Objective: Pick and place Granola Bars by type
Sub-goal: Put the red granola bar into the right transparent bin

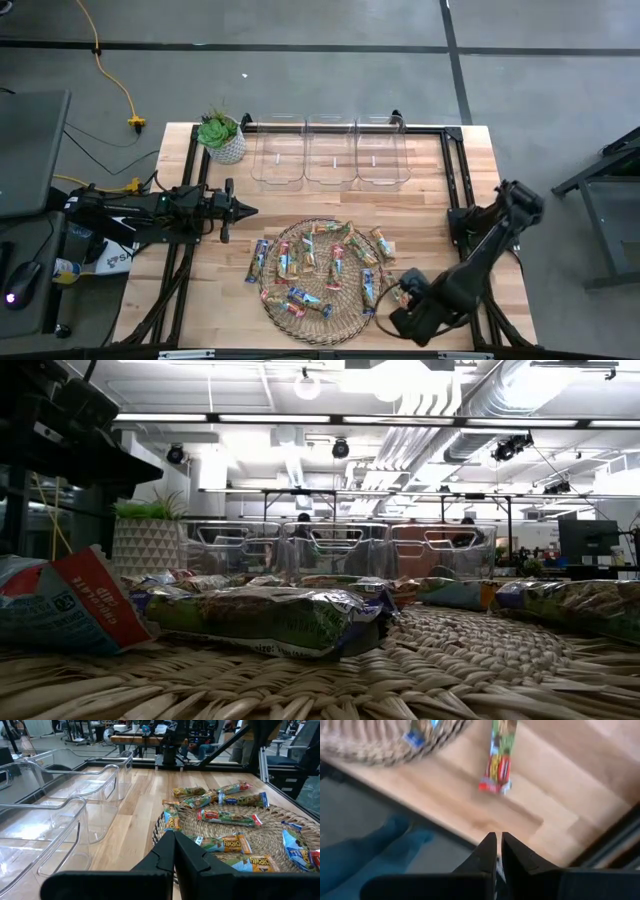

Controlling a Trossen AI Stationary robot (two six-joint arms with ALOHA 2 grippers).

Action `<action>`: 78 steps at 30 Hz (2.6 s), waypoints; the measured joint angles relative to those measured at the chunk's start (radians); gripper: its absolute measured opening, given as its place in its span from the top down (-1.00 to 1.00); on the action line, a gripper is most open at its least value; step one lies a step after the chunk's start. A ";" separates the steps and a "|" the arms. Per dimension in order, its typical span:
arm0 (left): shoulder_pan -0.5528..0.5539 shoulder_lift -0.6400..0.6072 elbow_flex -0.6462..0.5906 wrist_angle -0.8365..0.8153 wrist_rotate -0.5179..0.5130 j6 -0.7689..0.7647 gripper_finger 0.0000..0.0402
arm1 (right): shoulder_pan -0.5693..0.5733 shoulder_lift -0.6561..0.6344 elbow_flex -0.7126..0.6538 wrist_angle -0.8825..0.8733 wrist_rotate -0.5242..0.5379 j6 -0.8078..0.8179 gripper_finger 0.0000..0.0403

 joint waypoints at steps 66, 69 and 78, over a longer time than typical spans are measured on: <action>0.000 0.000 0.000 0.000 0.000 0.000 0.99 | -0.143 0.102 -0.426 0.500 -0.017 -0.154 -0.11; 0.000 0.000 0.000 0.000 0.000 0.000 0.99 | -0.143 0.103 -0.426 0.498 -0.018 -0.172 -0.06; 0.000 0.000 0.000 0.000 0.000 0.000 0.99 | -0.143 0.105 -0.429 0.489 -0.021 -0.178 0.16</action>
